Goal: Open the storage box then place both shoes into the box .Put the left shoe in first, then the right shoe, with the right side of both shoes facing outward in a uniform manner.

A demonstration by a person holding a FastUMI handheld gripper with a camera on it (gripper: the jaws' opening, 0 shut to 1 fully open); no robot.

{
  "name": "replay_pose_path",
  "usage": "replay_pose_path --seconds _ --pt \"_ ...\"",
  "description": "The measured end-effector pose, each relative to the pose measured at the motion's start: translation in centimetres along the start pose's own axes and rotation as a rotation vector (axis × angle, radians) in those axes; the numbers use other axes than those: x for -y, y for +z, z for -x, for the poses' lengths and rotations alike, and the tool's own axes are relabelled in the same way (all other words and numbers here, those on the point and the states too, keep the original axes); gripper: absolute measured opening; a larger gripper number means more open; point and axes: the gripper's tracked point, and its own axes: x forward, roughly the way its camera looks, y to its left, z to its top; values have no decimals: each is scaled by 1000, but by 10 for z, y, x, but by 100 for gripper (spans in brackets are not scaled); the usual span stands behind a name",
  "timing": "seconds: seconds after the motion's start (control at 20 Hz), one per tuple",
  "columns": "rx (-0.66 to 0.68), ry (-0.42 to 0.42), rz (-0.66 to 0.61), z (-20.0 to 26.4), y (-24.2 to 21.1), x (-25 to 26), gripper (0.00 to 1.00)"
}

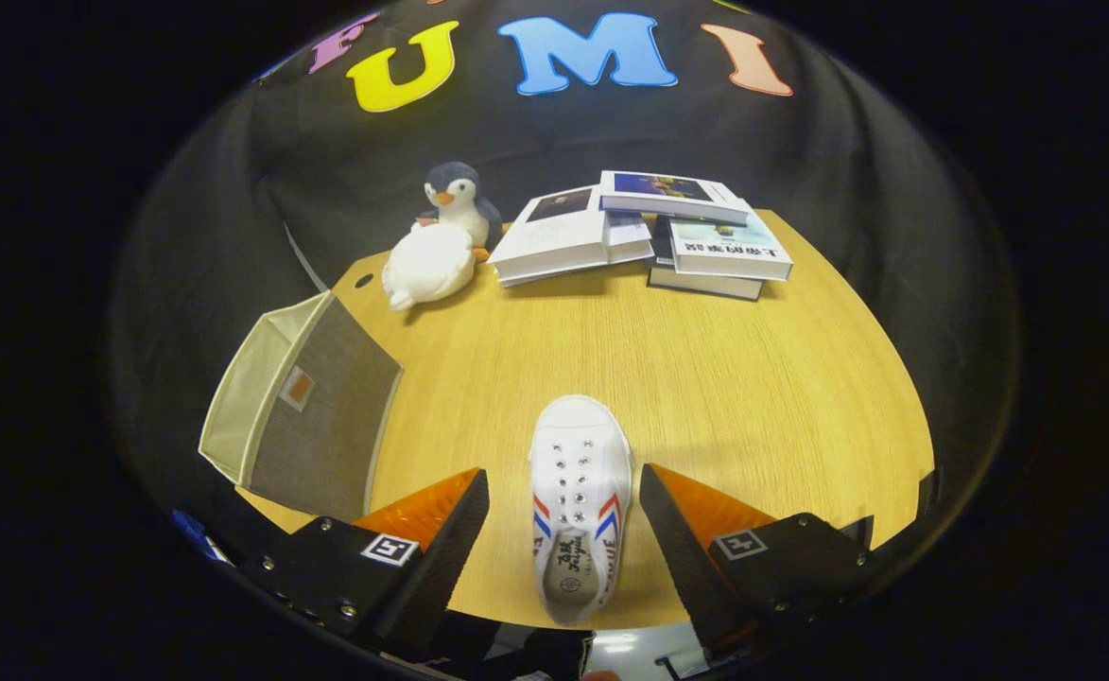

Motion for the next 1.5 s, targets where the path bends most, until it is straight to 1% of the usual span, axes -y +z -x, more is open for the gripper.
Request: replay_pose_path --seconds 0.3,0.6,0.65,0.7,0.8,0.85,0.9,0.95,1.0,1.05,1.1,1.15,1.2,1.25,1.3,1.35,1.4,1.5 --pt "-80 -14 37 -23 -34 24 98" --pt "-173 -5 20 -45 -64 34 98" --pt "-189 -14 20 -48 -68 37 98" --pt "-205 -9 13 -51 -73 37 97" --pt "-222 -1 -16 -55 -77 36 89" --pt "-227 1 -29 -56 -78 37 90" --pt "-235 7 -47 -59 -81 34 82" --pt "-243 5 -56 -59 -83 35 77" --pt "-232 43 -91 -59 -79 26 78" --pt "-235 19 -114 -57 -80 25 58" --pt "-236 20 -108 -58 -81 24 37" --pt "-224 -2 -99 -60 -79 28 38" --pt "-226 -3 -91 -59 -80 27 23" --pt "-210 -23 -88 -57 -77 28 23" --pt "-170 -81 -90 -64 -77 36 23" --pt "-144 -108 -103 -60 -67 41 11" --pt "-156 -110 -116 -58 -68 41 0" --pt "-151 -91 -177 -47 -64 35 0"
